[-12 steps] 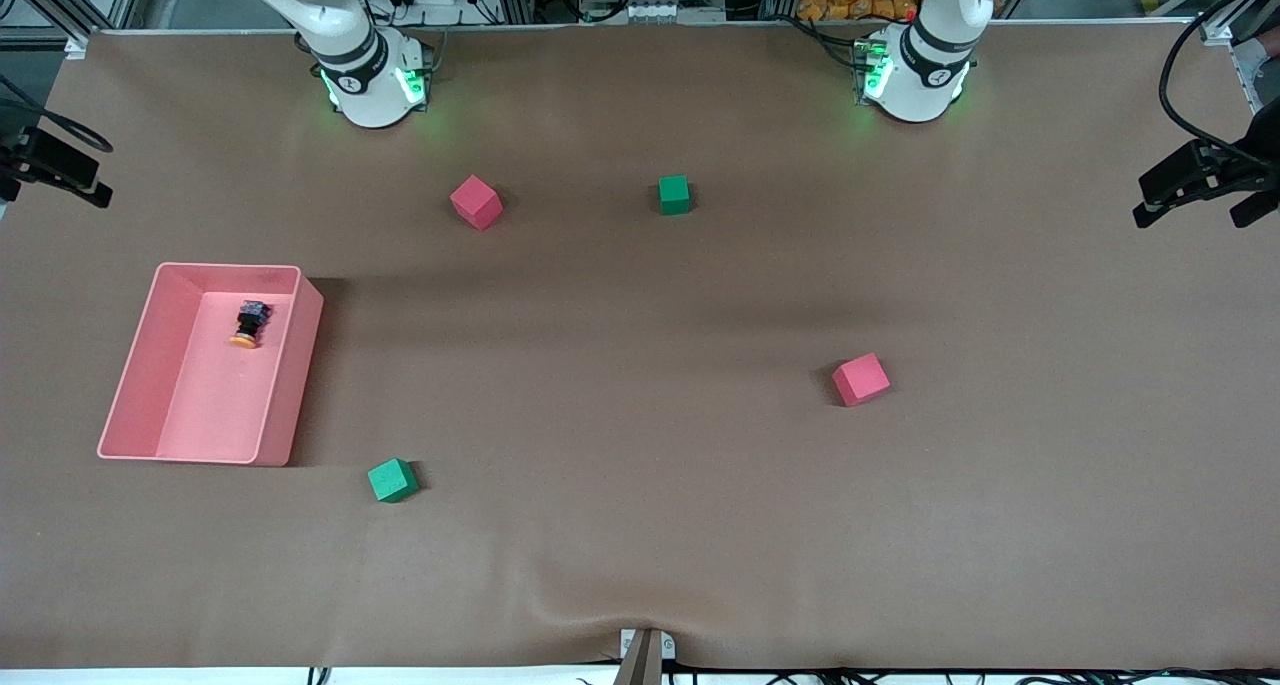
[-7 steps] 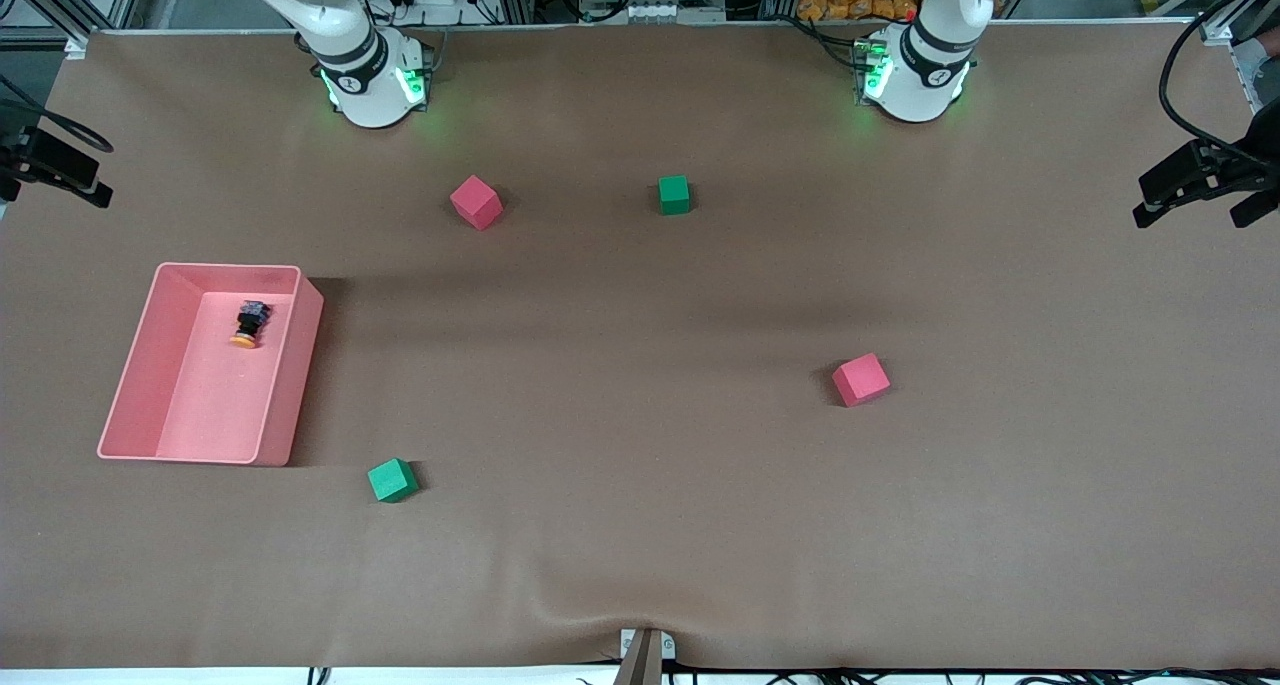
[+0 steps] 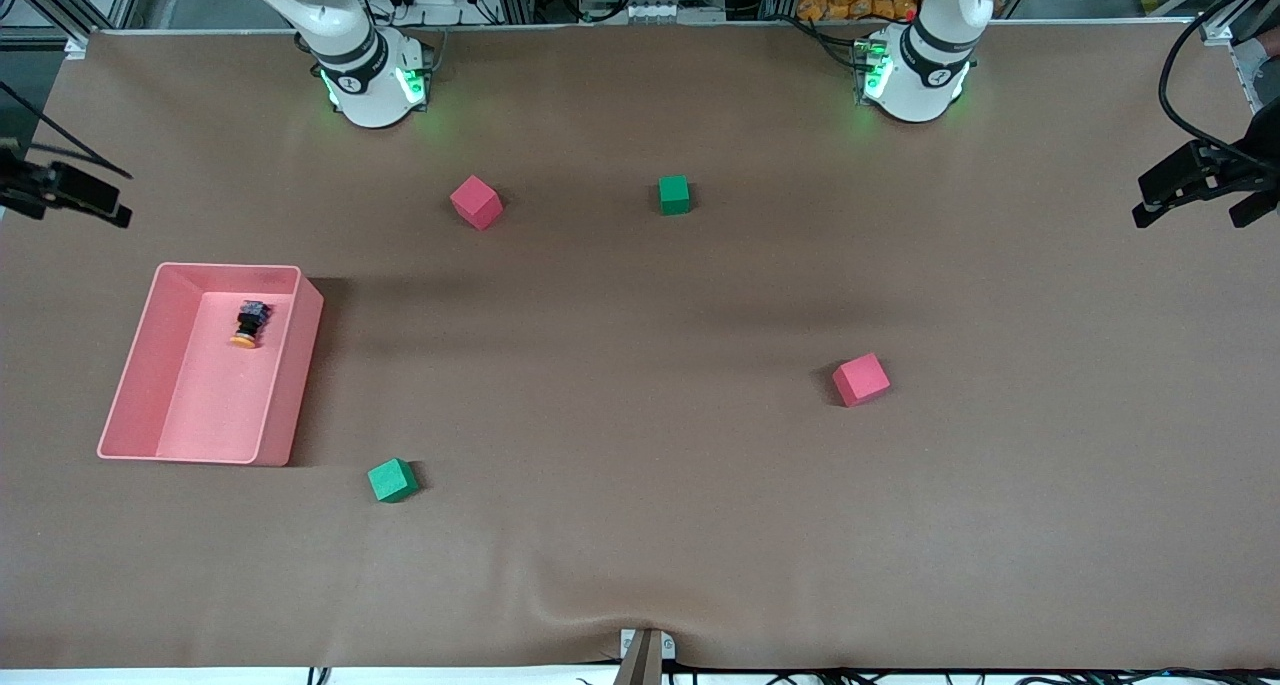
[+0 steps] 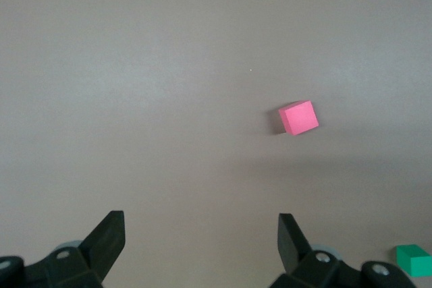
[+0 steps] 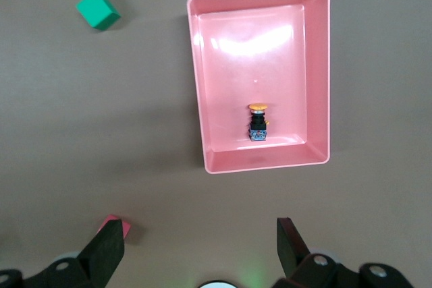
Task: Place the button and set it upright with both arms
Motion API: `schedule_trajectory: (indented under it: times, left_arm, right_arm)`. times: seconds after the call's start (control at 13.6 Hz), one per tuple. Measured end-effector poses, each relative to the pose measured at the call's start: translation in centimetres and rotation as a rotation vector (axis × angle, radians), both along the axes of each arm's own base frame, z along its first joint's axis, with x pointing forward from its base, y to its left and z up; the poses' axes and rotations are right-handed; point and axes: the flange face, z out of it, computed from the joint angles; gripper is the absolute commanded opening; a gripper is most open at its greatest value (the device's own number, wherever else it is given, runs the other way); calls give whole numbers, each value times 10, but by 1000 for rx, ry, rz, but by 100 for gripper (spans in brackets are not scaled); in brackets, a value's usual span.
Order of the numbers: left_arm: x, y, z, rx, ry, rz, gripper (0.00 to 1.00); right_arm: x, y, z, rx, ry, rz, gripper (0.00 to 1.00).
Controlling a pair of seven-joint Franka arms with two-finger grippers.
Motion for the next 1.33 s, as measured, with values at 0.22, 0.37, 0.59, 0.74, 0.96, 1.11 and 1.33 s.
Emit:
schedule_trajectory:
  times: [0.22,0.37,0.59,0.74,0.96,1.11,1.33]
  left_arm:
    - [0,0,0,0,1,0,100]
    - [0,2,-1,0,1,5,100]
    - [0,7,-1,-1,1,14,100]
    - [0,9,-1,-1,4,17,100]
    - [0,11,-2,-1,5,20,100]
    - [0,12,-2,-2,6,23,100]
    - [1,12,-2,-2,8,23,100]
  right_arm:
    - [4,-20,-61,0,11,-33,100]
    - [3,-28,-95,-1,13,-47,100]
    - [-1,-36,-149,-9,-18,-60,100]
    - [-11,-38,-192,-17,-28,-61,100]
    - [-25,-56,-262,-21,-48,-62,100]
    - [-30,-85,-297,-14,-44,-27,100]
    - [-43,-124,-338,8,-7,16,100]
